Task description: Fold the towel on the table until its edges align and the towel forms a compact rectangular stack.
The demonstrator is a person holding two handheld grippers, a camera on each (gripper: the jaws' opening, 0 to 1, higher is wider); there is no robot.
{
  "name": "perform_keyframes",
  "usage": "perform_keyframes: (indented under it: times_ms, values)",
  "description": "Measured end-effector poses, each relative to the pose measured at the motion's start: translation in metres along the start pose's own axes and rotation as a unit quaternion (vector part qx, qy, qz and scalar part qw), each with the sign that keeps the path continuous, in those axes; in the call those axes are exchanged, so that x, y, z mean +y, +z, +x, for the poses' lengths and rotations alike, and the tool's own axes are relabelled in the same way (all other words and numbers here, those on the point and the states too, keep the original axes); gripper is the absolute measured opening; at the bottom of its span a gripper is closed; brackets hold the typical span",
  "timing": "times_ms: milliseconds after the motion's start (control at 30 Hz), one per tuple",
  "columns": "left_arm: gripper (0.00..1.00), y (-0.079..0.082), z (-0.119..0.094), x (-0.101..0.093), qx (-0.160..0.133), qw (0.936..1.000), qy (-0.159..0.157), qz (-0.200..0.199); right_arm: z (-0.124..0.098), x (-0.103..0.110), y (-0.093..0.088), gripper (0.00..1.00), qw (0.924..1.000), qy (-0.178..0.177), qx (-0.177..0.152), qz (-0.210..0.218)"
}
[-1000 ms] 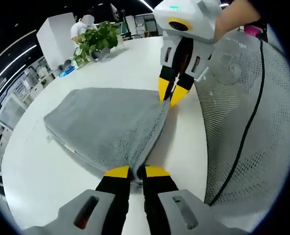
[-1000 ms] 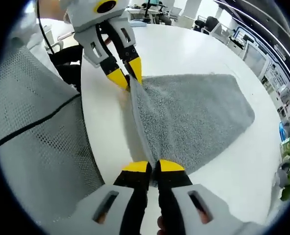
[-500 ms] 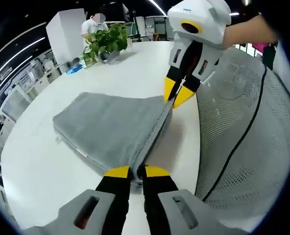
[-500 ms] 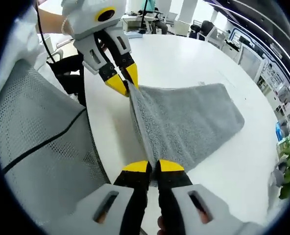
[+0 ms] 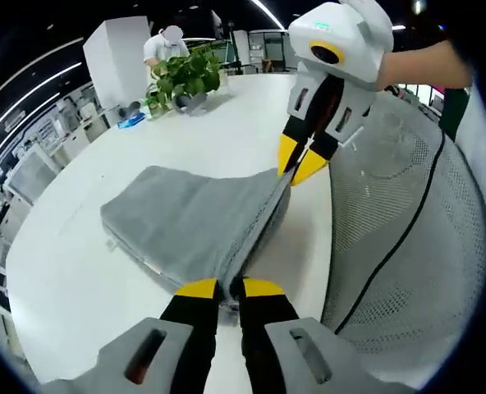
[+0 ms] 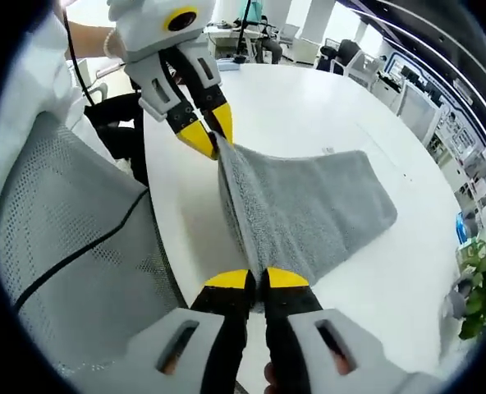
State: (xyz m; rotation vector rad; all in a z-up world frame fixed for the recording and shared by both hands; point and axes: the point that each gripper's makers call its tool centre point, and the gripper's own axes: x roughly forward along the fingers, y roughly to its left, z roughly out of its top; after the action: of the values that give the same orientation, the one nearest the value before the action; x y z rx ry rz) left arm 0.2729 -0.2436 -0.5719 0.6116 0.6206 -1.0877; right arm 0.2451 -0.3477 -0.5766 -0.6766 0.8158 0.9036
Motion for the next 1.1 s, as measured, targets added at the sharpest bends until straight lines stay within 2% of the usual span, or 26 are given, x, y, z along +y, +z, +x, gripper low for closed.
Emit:
perform_keyframes:
  times_ms: [467, 900, 1100]
  values:
    - [0.09, 0.017, -0.021, 0.004, -0.008, 0.9998, 0.008, -0.015, -0.023, -0.007, 0.017, 0.03, 0.9998, -0.012, -0.008, -0.014]
    - [0.09, 0.043, -0.042, 0.009, -0.023, 0.9996, 0.011, -0.011, -0.049, -0.021, 0.031, 0.03, 0.9996, -0.018, -0.014, -0.014]
    - [0.09, 0.057, -0.049, 0.019, -0.030, 0.9993, 0.020, -0.008, -0.059, -0.031, 0.040, 0.03, 0.9993, -0.027, -0.018, -0.020]
